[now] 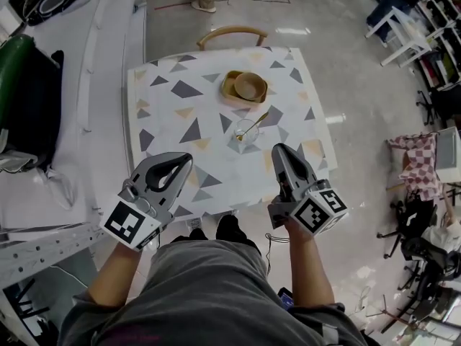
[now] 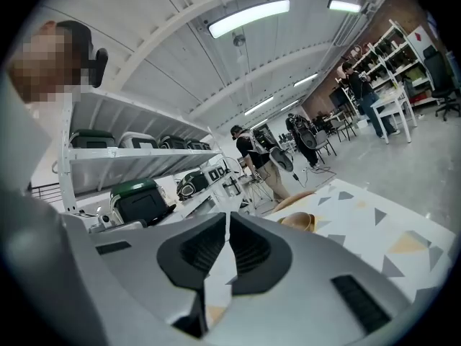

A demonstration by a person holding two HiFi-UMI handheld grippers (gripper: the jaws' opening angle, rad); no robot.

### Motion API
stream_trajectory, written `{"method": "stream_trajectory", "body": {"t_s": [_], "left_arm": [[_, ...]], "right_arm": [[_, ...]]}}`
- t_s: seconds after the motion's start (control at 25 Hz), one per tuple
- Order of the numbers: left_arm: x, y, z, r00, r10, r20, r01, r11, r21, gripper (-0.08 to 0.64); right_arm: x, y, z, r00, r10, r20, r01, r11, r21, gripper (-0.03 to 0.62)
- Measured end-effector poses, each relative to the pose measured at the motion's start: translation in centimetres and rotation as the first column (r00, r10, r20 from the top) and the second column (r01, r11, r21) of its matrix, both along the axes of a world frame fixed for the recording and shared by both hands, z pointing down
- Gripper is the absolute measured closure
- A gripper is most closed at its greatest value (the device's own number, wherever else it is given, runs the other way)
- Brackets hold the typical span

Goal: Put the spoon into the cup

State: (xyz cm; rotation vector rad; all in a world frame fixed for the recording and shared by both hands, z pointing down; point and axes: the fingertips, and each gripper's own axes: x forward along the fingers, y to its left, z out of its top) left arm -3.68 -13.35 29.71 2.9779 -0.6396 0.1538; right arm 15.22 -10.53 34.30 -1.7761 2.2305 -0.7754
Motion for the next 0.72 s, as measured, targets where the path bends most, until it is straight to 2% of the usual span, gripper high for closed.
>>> {"method": "stream_trajectory", "body": {"t_s": [0.36,0.48,0.64,0.72], "left_arm": [[0.0,0.1,-1.1,0.999,0.032,-0.040,-0.031,0.999,0.017,0.545],[0.1,0.0,-1.8,0.995,0.040,-0.090,-0.036,0.998,0.048,0.545],[0.0,-0.2,-1.1,0.998,0.036,-0.046,-0.035,0.999,0.023,0.545],[0.1,-0.3,-1.1,0.998,0.035,-0.049,-0.034,0.999,0.022,0.545]], "right_arm": [[-1.6,0.5,-1.0,1.000,-0.012,-0.001,0.012,1.000,0.014,0.566],[-2.0,0.5,-1.1,1.000,-0.021,-0.005,0.022,1.000,0.014,0.568],[-2.5,0.2,-1.2,0.999,-0.032,-0.009,0.032,0.999,0.018,0.571],[-2.7,0.1,-1.2,0.999,-0.039,-0.013,0.039,0.999,0.018,0.571]]}}
